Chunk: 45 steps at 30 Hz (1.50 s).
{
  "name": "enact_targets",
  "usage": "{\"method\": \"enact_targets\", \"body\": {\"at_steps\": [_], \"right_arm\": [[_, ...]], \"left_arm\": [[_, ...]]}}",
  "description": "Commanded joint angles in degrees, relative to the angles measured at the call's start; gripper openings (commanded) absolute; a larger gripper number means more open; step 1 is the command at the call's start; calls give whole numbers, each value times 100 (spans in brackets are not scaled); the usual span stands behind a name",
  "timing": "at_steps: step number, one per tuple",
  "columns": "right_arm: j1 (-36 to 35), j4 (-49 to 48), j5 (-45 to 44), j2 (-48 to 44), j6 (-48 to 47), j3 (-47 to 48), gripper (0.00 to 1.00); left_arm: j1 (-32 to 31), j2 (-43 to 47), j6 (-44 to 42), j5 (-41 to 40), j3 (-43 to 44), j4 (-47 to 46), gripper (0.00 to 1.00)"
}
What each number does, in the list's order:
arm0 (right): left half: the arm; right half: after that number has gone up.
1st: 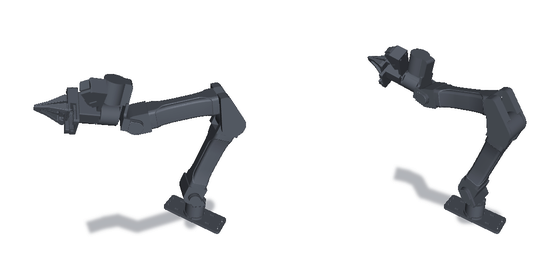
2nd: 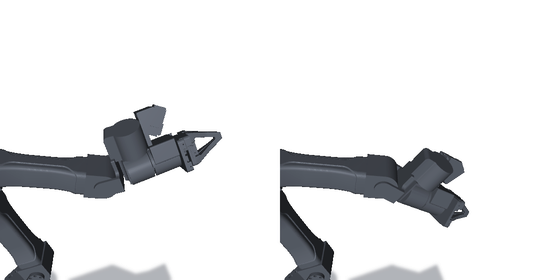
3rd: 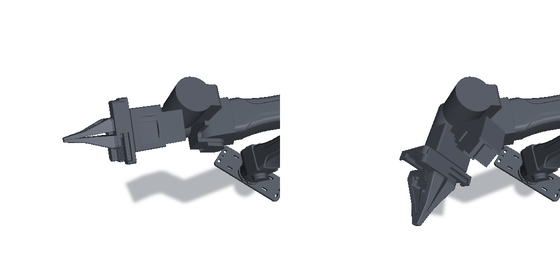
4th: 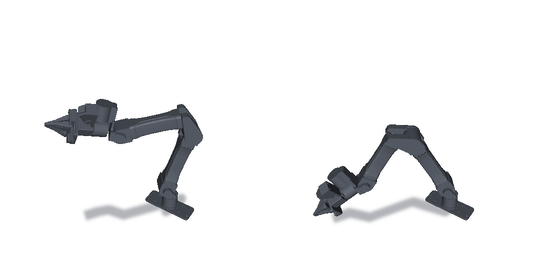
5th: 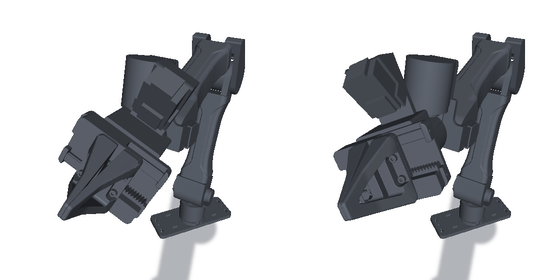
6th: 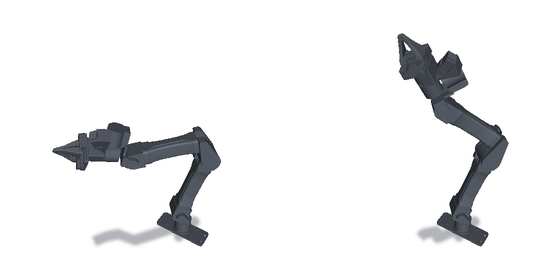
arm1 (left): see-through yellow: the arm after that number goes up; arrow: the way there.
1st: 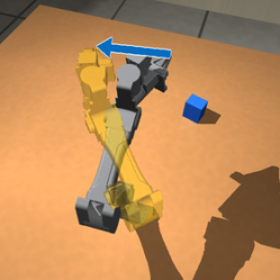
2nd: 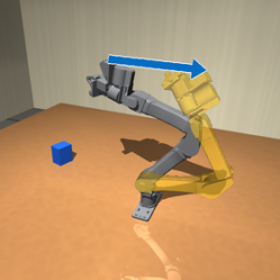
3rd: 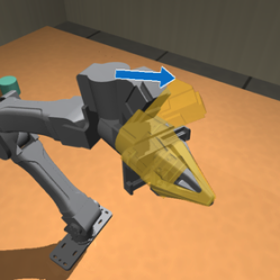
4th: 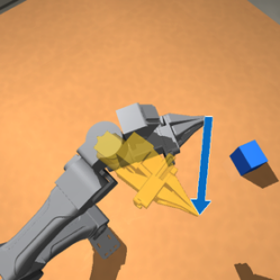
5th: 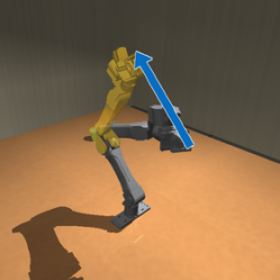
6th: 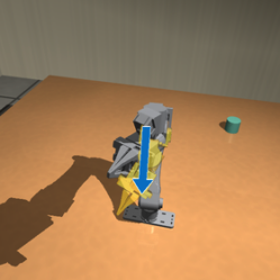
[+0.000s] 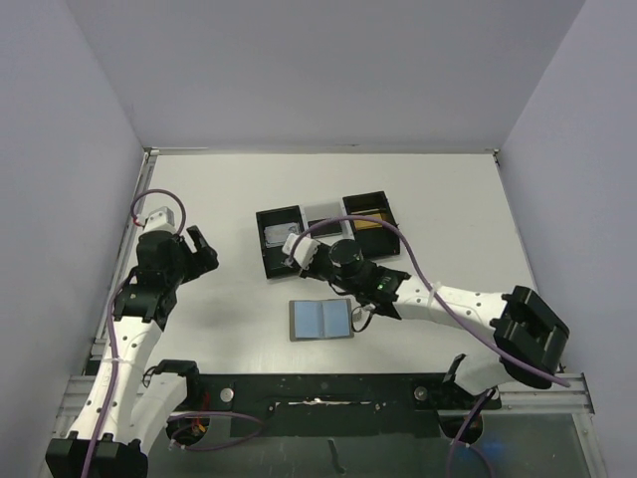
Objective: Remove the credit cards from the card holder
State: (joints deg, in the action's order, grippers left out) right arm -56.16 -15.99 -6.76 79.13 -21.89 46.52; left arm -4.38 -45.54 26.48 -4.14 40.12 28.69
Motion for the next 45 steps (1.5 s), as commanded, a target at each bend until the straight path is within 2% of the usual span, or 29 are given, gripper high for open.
{"method": "enact_targets", "body": {"at_steps": [1,6,21,26,30,34,37,45], "right_arm": [[47,354,171,614,-801,759,0],[212,705,34,1454,-1233,1626,0],[632,488,-18,3452,-2591,3191,0],[679,293,-123,3828,-2815,3396,4],[707,539,-100,4138,-2953,3664,5],[704,571,-45,4205,-2908,3718,15],[712,685,106,4157,-2801,3698,29],[751,827,400,3760,-2429,3508,45]], "left_arm": [[34,79,0,-42,20,-230,77],[34,131,23,8,-3,-223,77],[51,230,-117,311,-25,-326,77],[61,265,-117,257,-26,-320,77],[69,266,-112,297,-35,-320,77],[77,232,-108,297,-24,-306,77],[79,212,-108,355,-34,-318,77],[83,169,-117,476,-61,-362,77]]}}
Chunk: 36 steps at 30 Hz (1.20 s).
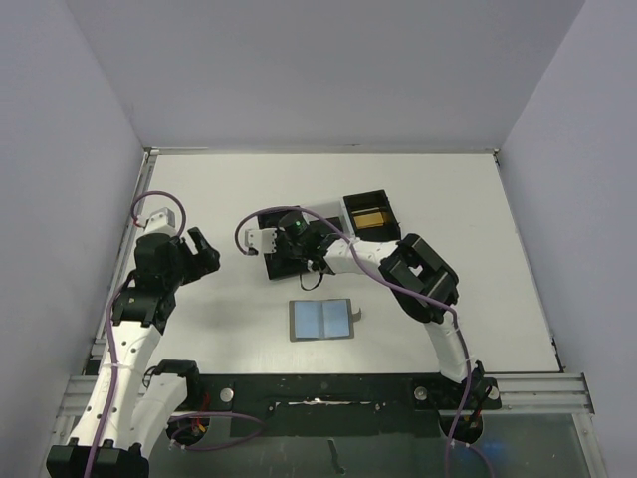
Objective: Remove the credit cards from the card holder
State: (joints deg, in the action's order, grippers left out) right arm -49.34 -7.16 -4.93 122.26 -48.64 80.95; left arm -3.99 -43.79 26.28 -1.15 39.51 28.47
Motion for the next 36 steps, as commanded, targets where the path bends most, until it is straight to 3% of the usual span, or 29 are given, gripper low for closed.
{"method": "enact_targets", "body": {"at_steps": [1,5,9,13,16,20,24,27,36], "right_arm": [[66,-40,234,-628,314,55,45],[99,-152,355,-1099,840,-84,49],[103,-680,123,-2136,2249,-904,52],[113,-1034,-345,-3653,4610,-2434,57],[182,-18,-462,-4421,7086,-2992,61],[159,730,-31,-5178,8790,-3907,60],[-129,398,84,-5889,9979,-5046,56],[-213,491,84,-6076,10363,-5477,55],[-269,876,61,-5933,10430,-5672,49]], "left_arm": [[40,-11,-93,194,-4,-350,77],[40,-2,-100,342,-22,-396,77],[39,36,-153,842,-79,-565,77],[11,-35,-133,1912,-162,-826,77],[-126,-107,-88,2693,-412,-1240,76],[-765,-456,697,3650,-833,-2053,69],[-2153,-514,1336,2336,-1156,-2350,68],[-2930,-765,1868,1953,-1414,-2989,68],[-3724,-1892,2177,1261,-1461,-3361,65]]}}
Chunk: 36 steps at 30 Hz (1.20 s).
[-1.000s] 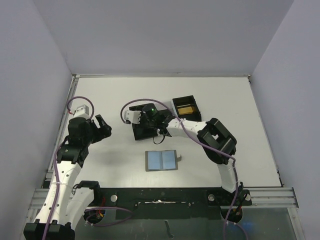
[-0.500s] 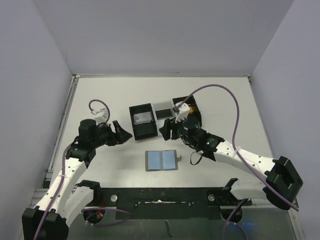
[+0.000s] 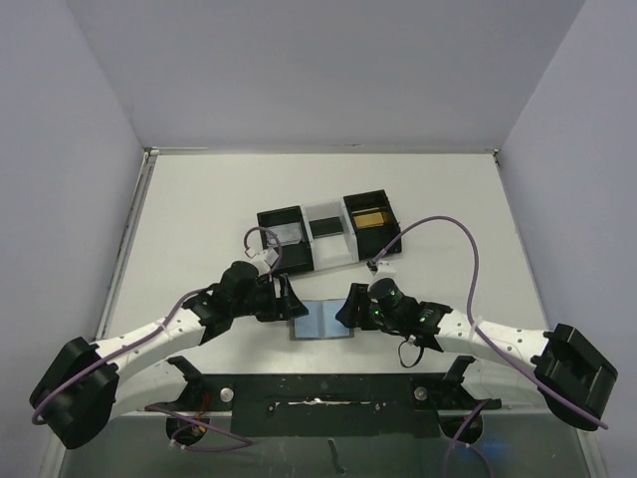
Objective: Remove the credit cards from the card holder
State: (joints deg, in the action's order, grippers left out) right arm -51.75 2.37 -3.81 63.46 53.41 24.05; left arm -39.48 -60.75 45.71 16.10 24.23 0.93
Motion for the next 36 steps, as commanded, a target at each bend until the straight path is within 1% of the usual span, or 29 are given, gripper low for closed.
{"method": "enact_targets", "body": {"at_steps": [1,8,10,13,14,16,19,26,28,32,35,36], "right_arm": [[-24,-119,-36,-53,211,0,47],[-11,-168,-22,215,159,47,44],[-11,-149,-88,361,136,108,44],[-2,-182,-154,600,99,167,42],[9,-201,-145,698,84,180,41],[37,-261,-95,822,51,197,35],[46,-439,20,920,73,186,31],[51,-476,148,953,72,254,27],[46,-476,196,941,27,288,27],[51,-478,255,869,57,353,26],[45,-343,108,814,150,436,29],[44,-328,80,813,166,454,30]], "left_arm": [[-200,-254,240,-515,85,-589,64],[-288,-504,327,-623,-31,-688,64],[-315,-594,373,-554,-117,-909,59],[-360,-794,469,-555,-213,-1063,56],[-385,-850,480,-543,-236,-1130,54],[-418,-920,471,-507,-297,-1291,50],[-420,-1015,418,-625,-270,-1198,46],[-420,-1079,500,-480,-361,-1552,20],[-420,-1073,500,-467,-330,-1563,17],[-420,-1111,506,-436,-288,-1633,7],[-426,-1138,541,-554,-266,-1518,1],[-439,-1140,546,-615,-243,-1460,0]]}}
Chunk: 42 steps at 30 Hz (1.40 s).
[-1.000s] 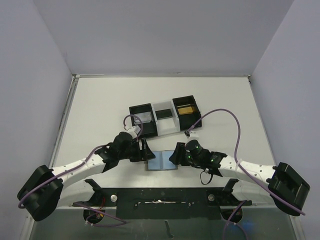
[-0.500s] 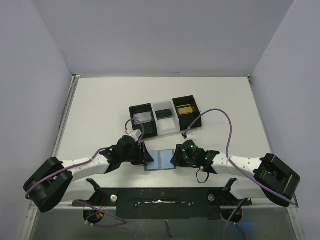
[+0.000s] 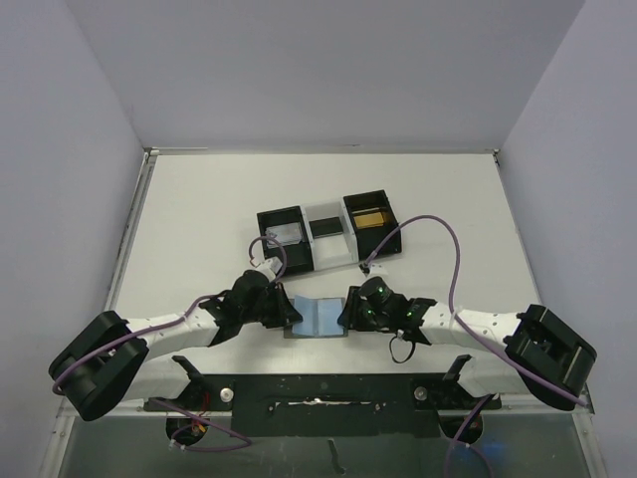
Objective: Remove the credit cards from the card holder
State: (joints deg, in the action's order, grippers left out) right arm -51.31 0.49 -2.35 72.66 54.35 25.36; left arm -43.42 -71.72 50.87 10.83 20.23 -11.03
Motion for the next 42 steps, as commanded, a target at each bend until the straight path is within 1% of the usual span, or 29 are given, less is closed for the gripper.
{"method": "enact_targets", "body": {"at_steps": [1,9,10,12,14,19,22,25,27,30,32,36,40,42], "right_arm": [[-2,-147,-72,-89,91,336,30],[-58,69,-179,190,19,606,30],[-146,347,-356,220,12,760,31],[-286,862,-797,298,-53,1073,37],[-351,1078,-966,314,-98,1248,38],[-346,921,-825,170,-97,1221,37],[-269,820,-652,275,-18,1165,37],[-274,882,-778,372,155,1087,37],[-272,687,-792,406,234,933,36],[-213,350,-499,632,246,858,36],[-208,168,-337,785,262,824,35],[-213,-99,-207,976,382,793,27],[-244,-673,194,993,204,786,14],[-277,-809,251,948,182,804,7]], "left_arm": [[-75,-50,17,-160,176,-185,0],[-233,-228,-140,-664,392,442,0],[-272,-261,-160,-744,429,525,0],[-325,-322,-169,-891,474,665,0],[-349,-370,-187,-972,522,775,0],[-392,-371,-239,-1153,655,1072,0],[-437,-343,-274,-1274,745,1228,0],[-478,-372,-304,-1367,846,1369,0],[-494,-398,-306,-1368,855,1372,0],[-500,-450,-284,-1316,823,1295,0],[-517,-477,-280,-1288,821,1264,0],[-565,-554,-324,-1218,850,1225,0],[-695,-683,-310,-1170,865,1106,0],[-770,-715,-281,-1189,915,1071,0]]}}
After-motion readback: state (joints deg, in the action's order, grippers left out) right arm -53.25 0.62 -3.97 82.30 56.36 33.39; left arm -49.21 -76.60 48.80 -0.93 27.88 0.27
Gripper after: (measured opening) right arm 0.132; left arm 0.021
